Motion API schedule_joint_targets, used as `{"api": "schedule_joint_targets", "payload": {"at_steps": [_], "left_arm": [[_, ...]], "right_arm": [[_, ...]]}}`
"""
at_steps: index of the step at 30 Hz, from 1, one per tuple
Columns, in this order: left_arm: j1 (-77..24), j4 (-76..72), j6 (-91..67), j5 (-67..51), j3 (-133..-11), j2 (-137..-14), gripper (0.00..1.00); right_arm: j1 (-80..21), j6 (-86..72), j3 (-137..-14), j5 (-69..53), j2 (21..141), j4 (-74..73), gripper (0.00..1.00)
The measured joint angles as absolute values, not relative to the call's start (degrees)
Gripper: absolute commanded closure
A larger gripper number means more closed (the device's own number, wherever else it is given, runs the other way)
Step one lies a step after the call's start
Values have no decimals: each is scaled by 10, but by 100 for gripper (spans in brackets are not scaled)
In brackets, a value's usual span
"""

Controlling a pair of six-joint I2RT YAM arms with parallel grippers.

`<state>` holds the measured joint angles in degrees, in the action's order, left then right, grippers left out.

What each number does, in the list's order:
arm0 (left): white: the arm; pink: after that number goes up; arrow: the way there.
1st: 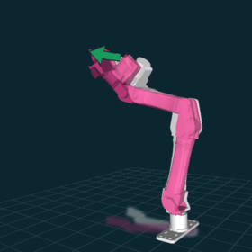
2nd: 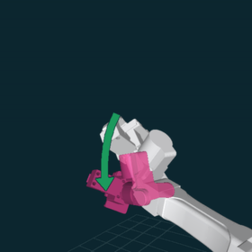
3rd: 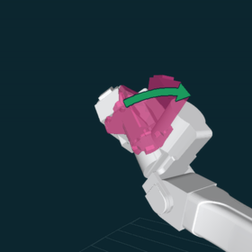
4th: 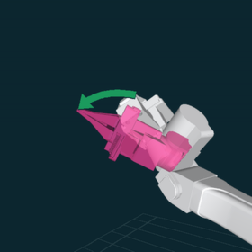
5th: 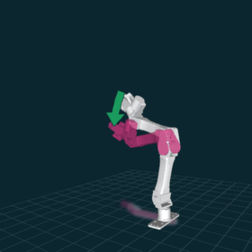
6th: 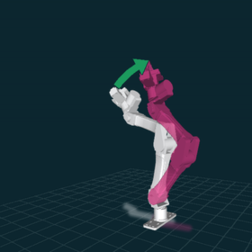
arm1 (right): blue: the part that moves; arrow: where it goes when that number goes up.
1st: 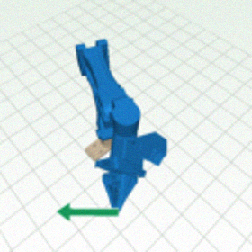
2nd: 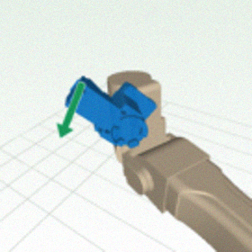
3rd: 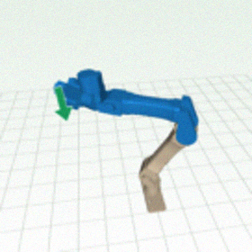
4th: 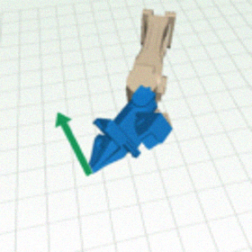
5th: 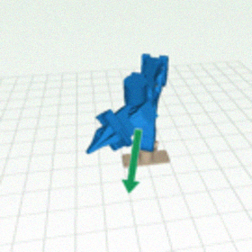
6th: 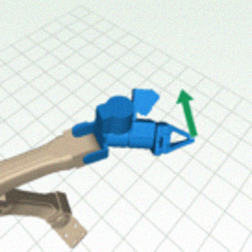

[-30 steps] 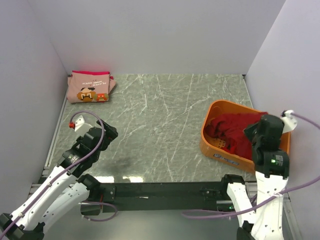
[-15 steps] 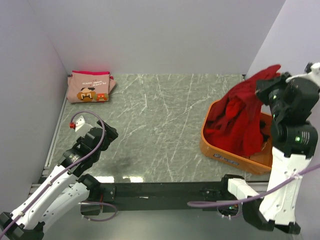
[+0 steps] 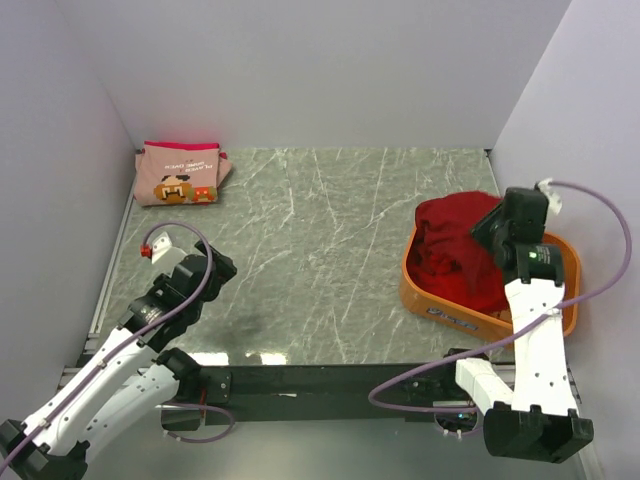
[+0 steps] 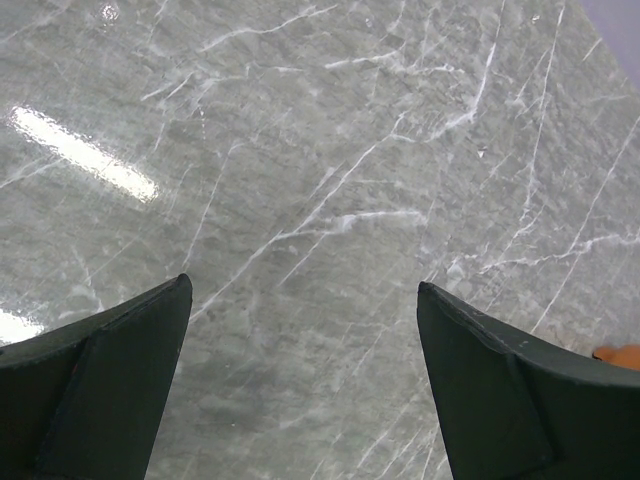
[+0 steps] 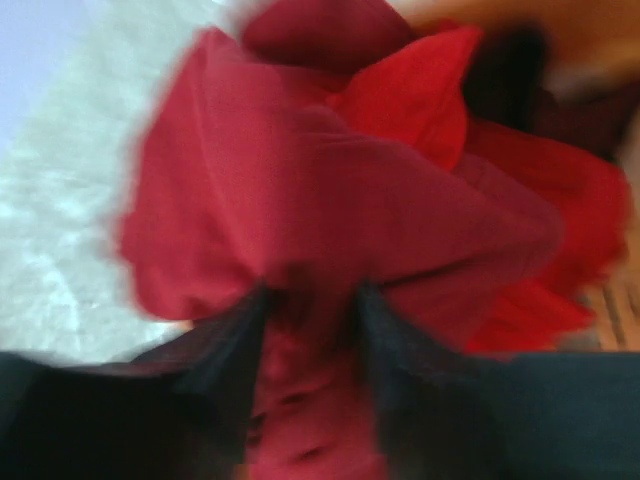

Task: Fold and stack the t-shirts
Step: Grab the tshirt from the pile

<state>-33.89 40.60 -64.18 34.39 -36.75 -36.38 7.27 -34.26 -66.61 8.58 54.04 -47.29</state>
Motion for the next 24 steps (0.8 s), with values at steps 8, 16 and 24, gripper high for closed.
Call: {"api": "schedule_joint_targets", "payload": {"at_steps": [8, 16, 24], "left_arm": [[-340, 409, -642, 346, -368, -374, 0], [-340, 415, -644, 351, -368, -377, 1], [-340, 418, -653, 359, -368, -377, 0]], "right_arm": [[73, -302, -663, 133, 535, -525, 14], [72, -242, -676, -29, 557, -453, 12], [35, -225, -677, -52, 682, -419, 30]]}}
